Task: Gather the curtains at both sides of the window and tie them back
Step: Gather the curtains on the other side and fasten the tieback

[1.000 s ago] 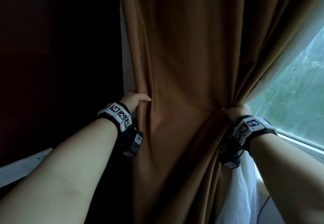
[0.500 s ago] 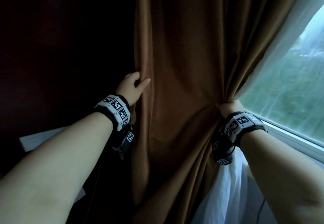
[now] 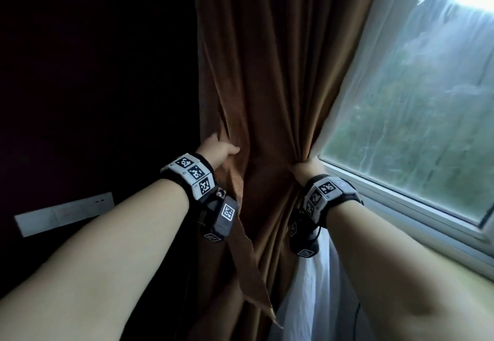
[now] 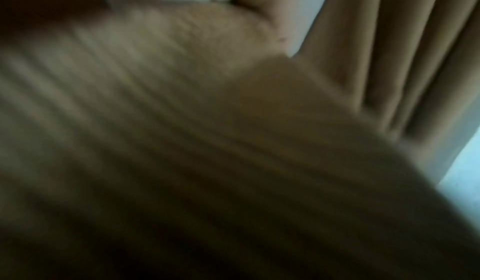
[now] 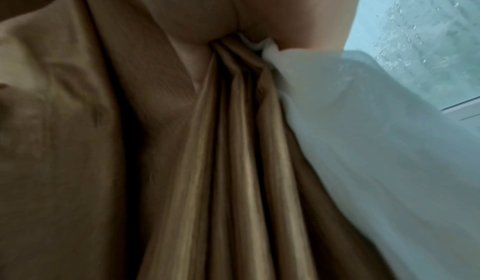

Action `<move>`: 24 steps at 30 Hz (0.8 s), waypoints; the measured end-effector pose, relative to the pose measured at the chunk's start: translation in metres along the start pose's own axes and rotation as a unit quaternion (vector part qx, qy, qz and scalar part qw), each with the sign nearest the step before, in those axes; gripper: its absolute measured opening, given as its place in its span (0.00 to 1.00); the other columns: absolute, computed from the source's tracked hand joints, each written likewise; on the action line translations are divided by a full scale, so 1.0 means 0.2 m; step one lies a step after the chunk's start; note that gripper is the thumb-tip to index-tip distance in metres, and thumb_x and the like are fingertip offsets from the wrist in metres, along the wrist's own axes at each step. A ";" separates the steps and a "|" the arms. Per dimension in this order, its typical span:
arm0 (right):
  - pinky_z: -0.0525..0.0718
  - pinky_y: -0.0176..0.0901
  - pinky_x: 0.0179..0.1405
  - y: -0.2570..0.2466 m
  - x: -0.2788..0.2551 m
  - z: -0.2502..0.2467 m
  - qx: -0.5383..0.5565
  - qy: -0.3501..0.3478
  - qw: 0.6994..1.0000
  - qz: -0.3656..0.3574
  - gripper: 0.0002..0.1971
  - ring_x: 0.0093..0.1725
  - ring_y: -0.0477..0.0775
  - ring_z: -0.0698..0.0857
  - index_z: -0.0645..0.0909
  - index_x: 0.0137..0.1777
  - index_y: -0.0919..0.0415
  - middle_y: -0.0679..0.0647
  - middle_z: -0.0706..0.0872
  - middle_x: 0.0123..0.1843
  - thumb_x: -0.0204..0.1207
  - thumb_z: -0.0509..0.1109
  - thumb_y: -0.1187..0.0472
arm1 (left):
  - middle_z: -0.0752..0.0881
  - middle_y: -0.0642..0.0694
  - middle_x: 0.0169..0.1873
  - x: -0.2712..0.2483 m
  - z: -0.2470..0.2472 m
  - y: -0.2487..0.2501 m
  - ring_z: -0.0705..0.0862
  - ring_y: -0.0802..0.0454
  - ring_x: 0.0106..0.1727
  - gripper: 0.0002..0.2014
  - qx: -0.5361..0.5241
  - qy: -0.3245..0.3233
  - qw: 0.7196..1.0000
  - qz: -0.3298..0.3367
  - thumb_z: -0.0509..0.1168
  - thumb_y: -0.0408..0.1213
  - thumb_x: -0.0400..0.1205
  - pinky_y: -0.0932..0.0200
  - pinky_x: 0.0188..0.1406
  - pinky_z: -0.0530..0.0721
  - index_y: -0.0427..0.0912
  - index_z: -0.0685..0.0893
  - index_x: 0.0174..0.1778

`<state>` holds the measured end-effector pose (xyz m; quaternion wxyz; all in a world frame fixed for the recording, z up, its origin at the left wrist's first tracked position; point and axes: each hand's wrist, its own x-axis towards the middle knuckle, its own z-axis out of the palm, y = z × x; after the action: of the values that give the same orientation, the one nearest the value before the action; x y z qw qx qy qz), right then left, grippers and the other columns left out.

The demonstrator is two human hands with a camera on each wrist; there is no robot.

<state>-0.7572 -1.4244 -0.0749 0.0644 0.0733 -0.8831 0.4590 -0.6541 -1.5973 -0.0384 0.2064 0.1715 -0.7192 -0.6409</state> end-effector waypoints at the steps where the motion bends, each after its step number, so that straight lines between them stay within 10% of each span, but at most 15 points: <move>1: 0.78 0.47 0.57 0.01 -0.01 -0.01 -0.001 -0.002 1.000 -0.003 0.23 0.63 0.65 0.81 0.73 0.69 0.65 0.65 0.82 0.65 0.75 0.70 0.59 | 0.86 0.40 0.54 -0.02 0.01 0.00 0.84 0.41 0.58 0.23 -0.006 -0.025 1.000 0.003 0.70 0.26 0.73 0.45 0.65 0.80 0.36 0.76 0.65; 5: 0.78 0.46 0.54 0.02 0.01 -0.03 -0.001 -0.004 1.000 0.002 0.20 0.60 0.64 0.83 0.75 0.67 0.63 0.65 0.83 0.62 0.75 0.68 0.62 | 0.86 0.49 0.41 -0.07 0.05 0.08 0.84 0.54 0.45 0.16 0.030 -0.130 0.989 0.059 0.67 0.23 0.76 0.64 0.51 0.80 0.37 0.81 0.59; 11: 0.81 0.46 0.58 0.03 0.00 -0.04 0.079 -0.024 0.997 0.011 0.26 0.58 0.59 0.84 0.75 0.69 0.59 0.59 0.85 0.59 0.70 0.73 0.57 | 0.84 0.39 0.44 -0.03 0.13 0.14 0.83 0.39 0.53 0.17 0.137 -0.090 0.982 0.097 0.62 0.21 0.69 0.45 0.60 0.81 0.41 0.82 0.50; 18: 0.83 0.47 0.61 0.02 -0.06 0.06 0.141 -0.078 0.983 -0.086 0.40 0.58 0.52 0.85 0.74 0.69 0.53 0.52 0.85 0.60 0.55 0.76 0.41 | 0.76 0.40 0.21 -0.03 0.20 0.23 0.77 0.45 0.27 0.15 0.080 -0.148 0.985 0.046 0.56 0.14 0.73 0.57 0.33 0.75 0.35 0.72 0.24; 22: 0.84 0.42 0.60 -0.01 -0.06 0.07 0.180 -0.180 0.963 -0.084 0.43 0.59 0.47 0.85 0.77 0.67 0.57 0.54 0.84 0.61 0.48 0.85 0.47 | 0.79 0.34 0.29 -0.01 0.13 0.29 0.82 0.38 0.32 0.07 0.108 -0.186 0.976 0.024 0.63 0.24 0.72 0.43 0.43 0.83 0.34 0.76 0.29; 24: 0.84 0.40 0.60 -0.06 -0.08 0.08 0.169 -0.220 0.956 -0.090 0.42 0.57 0.46 0.85 0.75 0.67 0.58 0.52 0.85 0.59 0.49 0.85 0.53 | 0.86 0.37 0.28 -0.02 0.12 0.30 0.87 0.42 0.31 0.09 0.073 -0.256 0.964 -0.021 0.59 0.33 0.81 0.52 0.37 0.88 0.34 0.81 0.38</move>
<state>-0.7406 -1.4433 -0.0774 -0.1040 0.2619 -0.7745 0.5663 -0.6619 -1.5668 0.0184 -0.0111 0.0311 -0.7893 -0.6132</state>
